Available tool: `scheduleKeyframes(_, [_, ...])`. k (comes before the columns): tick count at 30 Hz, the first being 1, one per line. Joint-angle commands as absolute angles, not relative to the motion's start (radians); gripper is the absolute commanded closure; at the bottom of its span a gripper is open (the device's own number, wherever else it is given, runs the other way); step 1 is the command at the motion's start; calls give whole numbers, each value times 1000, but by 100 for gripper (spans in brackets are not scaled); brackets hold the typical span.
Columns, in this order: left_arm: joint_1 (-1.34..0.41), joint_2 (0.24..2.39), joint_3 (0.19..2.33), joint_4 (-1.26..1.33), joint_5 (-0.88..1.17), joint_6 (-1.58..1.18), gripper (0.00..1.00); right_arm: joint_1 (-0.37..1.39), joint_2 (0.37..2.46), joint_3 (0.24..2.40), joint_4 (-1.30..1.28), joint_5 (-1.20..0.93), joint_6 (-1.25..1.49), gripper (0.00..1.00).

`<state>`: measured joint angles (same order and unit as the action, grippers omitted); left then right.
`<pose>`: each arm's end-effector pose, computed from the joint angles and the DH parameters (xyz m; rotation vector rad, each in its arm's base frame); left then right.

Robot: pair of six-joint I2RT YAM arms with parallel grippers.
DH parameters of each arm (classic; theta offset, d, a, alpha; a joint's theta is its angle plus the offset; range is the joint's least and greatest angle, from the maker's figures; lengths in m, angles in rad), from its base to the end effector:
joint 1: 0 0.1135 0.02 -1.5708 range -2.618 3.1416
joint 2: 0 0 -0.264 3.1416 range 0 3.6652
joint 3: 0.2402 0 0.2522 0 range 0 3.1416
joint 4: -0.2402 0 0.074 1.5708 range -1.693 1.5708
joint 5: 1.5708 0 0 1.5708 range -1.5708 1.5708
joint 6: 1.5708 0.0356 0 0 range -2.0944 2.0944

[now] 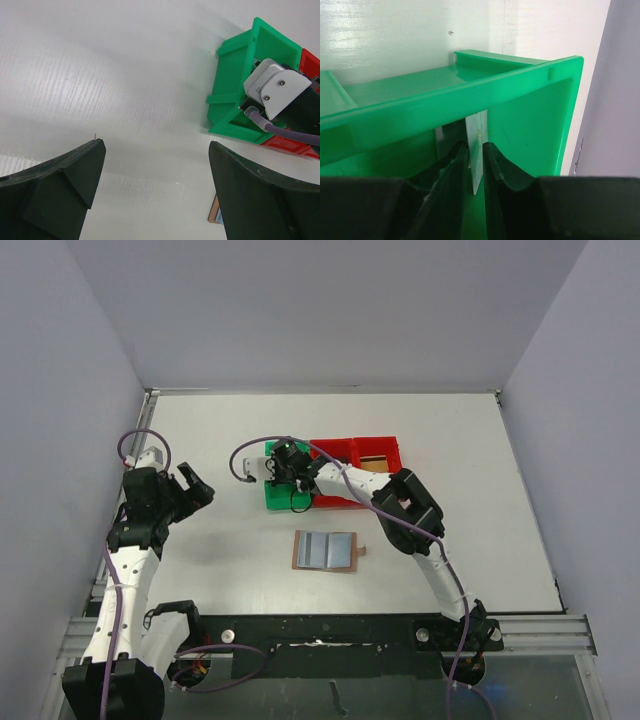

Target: Take the credit cards out of the card holder

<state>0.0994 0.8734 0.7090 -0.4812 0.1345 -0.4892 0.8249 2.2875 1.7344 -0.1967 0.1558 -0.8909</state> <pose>0.1888 0.0140 0.2692 -0.5758 2.1584 -0.3632 0.3524 0.3732 0.1605 -1.7017 1.5754 -0.2141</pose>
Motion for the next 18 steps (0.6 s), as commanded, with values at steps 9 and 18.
scheduleKeyframes(9, [104,862,715,-434,135,-472,16,813,2207,1727,-124,155,-863,48])
scheduleKeyframes(18, [104,873,713,-431,149,-471,16,806,2181,1712,-99,146,-844,43])
